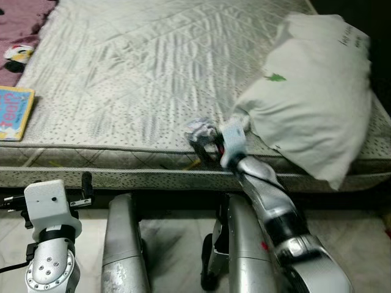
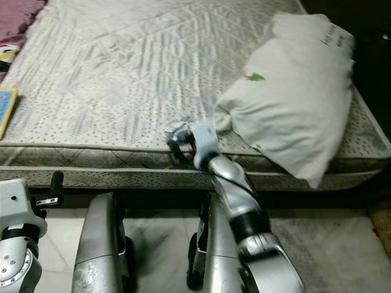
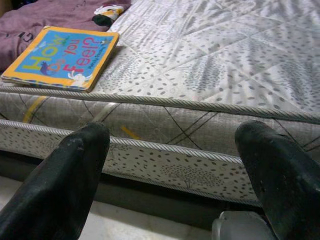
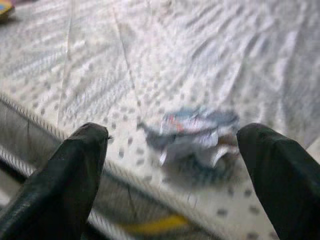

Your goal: Clean up the room

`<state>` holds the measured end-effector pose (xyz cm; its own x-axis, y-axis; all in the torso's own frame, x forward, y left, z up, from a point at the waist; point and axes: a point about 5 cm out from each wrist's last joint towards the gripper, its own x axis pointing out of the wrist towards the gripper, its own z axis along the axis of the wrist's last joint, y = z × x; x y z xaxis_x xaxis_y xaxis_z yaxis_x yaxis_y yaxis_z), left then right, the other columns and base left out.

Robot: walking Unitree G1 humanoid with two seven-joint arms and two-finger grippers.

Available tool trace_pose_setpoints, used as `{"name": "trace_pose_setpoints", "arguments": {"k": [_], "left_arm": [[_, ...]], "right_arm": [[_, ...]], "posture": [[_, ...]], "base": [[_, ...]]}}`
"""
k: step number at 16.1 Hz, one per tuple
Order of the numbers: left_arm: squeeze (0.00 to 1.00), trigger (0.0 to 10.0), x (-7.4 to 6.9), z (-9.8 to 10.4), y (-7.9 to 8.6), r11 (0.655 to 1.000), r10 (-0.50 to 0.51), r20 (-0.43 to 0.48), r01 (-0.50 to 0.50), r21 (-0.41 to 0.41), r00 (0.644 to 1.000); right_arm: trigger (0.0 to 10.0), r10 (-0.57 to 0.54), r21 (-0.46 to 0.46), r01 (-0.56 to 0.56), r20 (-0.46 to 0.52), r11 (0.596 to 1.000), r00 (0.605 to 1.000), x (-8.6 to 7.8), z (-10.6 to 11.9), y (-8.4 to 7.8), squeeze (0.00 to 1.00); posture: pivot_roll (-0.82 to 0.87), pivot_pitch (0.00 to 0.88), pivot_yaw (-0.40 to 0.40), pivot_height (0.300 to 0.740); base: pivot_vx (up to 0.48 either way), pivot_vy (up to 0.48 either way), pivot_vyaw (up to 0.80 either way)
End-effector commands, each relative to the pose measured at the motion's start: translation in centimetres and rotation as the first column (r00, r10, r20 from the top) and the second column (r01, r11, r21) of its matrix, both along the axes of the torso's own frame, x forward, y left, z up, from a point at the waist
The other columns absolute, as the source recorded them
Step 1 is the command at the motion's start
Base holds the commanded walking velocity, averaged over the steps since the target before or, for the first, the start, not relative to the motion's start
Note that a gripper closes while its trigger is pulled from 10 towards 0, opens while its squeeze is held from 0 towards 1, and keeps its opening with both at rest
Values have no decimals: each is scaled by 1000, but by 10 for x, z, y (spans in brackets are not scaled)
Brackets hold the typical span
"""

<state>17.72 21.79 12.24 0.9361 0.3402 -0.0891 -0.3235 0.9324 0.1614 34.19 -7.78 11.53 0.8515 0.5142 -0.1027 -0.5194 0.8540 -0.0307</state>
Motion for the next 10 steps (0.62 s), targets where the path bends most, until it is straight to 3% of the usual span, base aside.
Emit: {"name": "trace_pose_setpoints", "arguments": {"k": [1, 4, 7, 10], "left_arm": [[0, 10000, -5, 2, 0, 1000, 18, -6, -18, 20, 1000], [0, 10000, -18, 2, 2, 999, 38, -23, -38, 20, 999], [0, 10000, -37, 0, 7, 997, 82, -59, -81, 17, 995], [0, 10000, -40, 2, 5, 996, 85, -65, -84, 22, 994]], "right_arm": [[10000, -28, 8, 28, 8, 1000, 1000, 6, 3, 0, 0], [10000, 5, 23, -6, 13, 1000, 1000, 10, 7, 20, 0], [10000, 45, -1, -46, -9, 999, 999, 11, -2, 38, 0], [10000, 21, -19, -21, 1, 1000, 1000, 15, 0, 46, 0]], "posture": [[159, 177, -88, 506], [200, 195, -108, 506], [237, 217, -129, 506], [258, 230, -139, 506]], "base": [[0, 0, 0], [0, 0, 0], [0, 0, 0], [0, 0, 0]]}}
